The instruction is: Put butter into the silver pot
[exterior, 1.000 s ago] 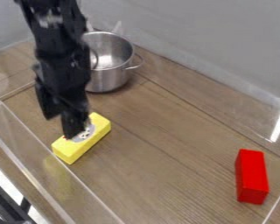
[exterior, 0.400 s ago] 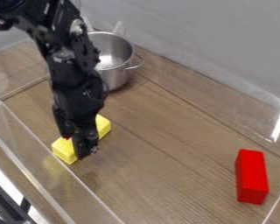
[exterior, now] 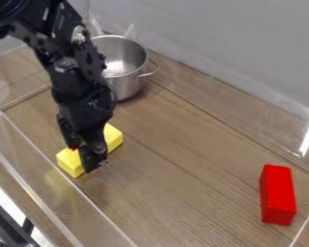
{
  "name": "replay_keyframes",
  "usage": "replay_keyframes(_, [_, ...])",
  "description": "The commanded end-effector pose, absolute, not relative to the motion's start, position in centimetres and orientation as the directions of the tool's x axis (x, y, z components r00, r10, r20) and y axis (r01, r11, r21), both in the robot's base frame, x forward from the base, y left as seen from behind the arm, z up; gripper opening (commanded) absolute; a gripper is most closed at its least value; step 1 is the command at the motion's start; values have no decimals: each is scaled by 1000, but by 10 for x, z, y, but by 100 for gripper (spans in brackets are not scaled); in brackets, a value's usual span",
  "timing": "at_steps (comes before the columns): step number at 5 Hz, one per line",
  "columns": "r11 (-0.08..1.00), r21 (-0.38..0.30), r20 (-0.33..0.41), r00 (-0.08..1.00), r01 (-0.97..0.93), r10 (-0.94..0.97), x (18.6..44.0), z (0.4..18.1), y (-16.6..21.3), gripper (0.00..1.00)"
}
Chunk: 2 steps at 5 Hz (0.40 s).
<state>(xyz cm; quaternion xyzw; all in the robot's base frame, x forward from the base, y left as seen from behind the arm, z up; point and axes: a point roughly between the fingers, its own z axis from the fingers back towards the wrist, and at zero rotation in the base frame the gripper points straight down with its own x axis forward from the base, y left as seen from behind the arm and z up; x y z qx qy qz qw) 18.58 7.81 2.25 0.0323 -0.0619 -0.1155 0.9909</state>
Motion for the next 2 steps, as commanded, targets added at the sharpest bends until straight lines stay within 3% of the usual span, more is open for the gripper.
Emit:
replay_keyframes(1, [977,50,96,973,206,-210,174,15,75,100])
replay_keyframes(2, [981,44,105,976,189,-193,171,17,70,0])
